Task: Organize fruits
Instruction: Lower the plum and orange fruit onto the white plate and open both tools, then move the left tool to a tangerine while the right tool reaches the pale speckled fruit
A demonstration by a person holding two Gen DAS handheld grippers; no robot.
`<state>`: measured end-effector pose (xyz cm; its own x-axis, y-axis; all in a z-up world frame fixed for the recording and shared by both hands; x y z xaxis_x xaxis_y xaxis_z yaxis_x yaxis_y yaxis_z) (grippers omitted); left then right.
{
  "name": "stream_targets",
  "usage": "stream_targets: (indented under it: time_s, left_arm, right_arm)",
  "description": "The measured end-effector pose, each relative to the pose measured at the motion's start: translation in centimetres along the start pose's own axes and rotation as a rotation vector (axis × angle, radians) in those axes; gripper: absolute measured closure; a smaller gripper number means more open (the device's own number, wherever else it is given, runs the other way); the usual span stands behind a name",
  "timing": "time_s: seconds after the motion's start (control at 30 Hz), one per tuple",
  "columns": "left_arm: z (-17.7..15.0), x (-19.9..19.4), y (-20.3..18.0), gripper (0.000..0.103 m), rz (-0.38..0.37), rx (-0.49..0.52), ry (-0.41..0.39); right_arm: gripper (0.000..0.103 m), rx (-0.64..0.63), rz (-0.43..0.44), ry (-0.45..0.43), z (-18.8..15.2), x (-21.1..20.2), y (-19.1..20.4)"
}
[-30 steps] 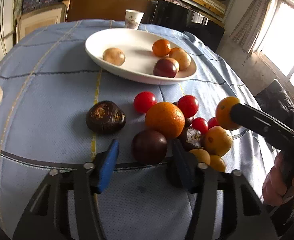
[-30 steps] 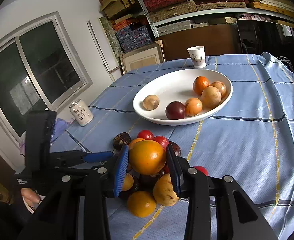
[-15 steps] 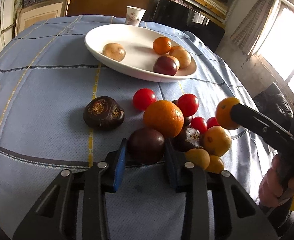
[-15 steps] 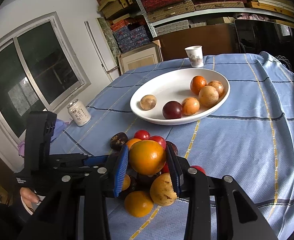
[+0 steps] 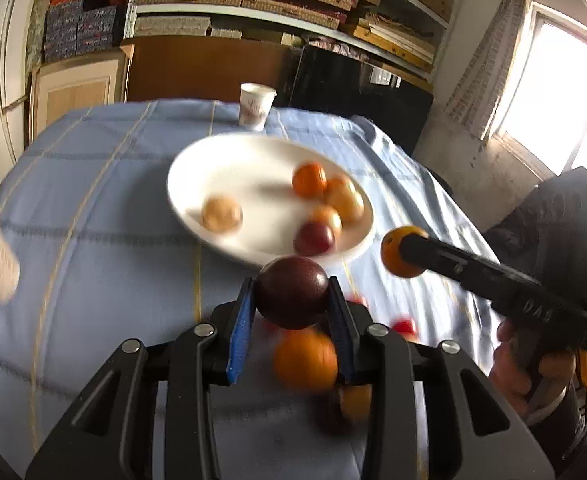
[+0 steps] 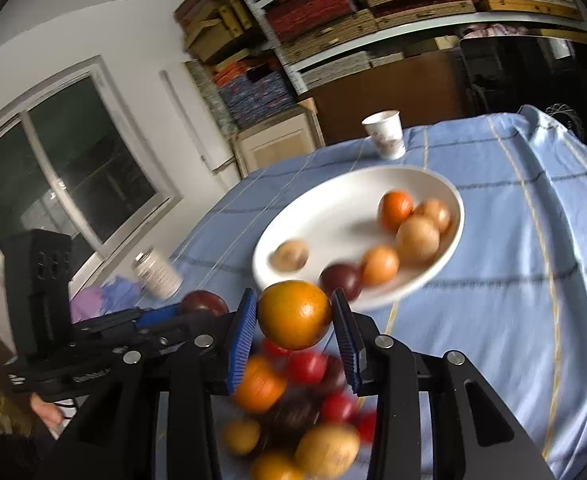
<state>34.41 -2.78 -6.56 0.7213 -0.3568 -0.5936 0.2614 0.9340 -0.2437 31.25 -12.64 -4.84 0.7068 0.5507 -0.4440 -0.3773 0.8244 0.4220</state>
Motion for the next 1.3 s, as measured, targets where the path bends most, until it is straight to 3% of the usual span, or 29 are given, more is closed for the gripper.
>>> stream_targets:
  time_s: [0.07,0.3,0.37,0.43,0.53,0.63,0.8,0.9,1.0,1.3]
  left_arm:
    - [1.3,1.4,0.2,0.068,-0.007,-0.006,0.007]
    - [3.4,7.6,1.5,0.068,0.078,0.025,0.067]
    - [3.4,8.6,1.3,0.057,0.091,0.047,0.086]
    - [4.1,8.0,1.9,0.032,0.150,0.043,0.044]
    - [5.0,5.4,1.9,0.017,0.121,0.033,-0.012]
    - [5.3,2.0,2.1,0.009,0.116,0.020,-0.081]
    - [2.2,-1.4,3.7,0.007,0.160,-0.001,-0.130]
    - [-0.9,-2.0,5.6,0.007,0.215,-0.028,-0.088]
    - [-3.3,-2.6,6.7,0.007,0.210,-0.072,-0.044]
    - [-5.4,-3.2,7.0,0.007,0.282,-0.026,-0.034]
  right_arm:
    - [0.064,-0.002,-0.030,0.000,0.9,1.3,-0.8]
    - [0.064,-0.043,-0.115,0.026,2.1,5.7,-3.0]
    - [0.062,-0.044,-0.121,0.025,2.3,6.3,-3.2]
    - [0.054,-0.030,-0.111,0.009,2.7,6.1,-3.3]
    - [0.052,-0.018,-0.092,-0.018,3.3,4.3,-3.1]
    - [0.052,-0.048,-0.068,-0.036,3.4,2.2,-2.1]
    - [0.052,-0.078,-0.052,-0.002,0.7,0.2,-1.4]
    - [0.052,-0.035,-0.044,0.067,-2.5,-0.6,-2.3]
    - [0.052,-0.006,-0.052,0.100,-4.4,-1.4,-2.8]
    - [0.052,-0.065,-0.050,0.131,-7.5,-3.6,-1.4]
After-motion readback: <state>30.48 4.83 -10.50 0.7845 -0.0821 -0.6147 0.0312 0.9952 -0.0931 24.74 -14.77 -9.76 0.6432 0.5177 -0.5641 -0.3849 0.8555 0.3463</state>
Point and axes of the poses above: each gripper's, at about its wrist camera, not at the fingertips, and x roughly the way its jaws point, y to its left, z to its top, the point moved 10 cm from there along x, roughly the way its jaws point, and after that the axes turned 5 degrees about -y, right-handed, at the moved point
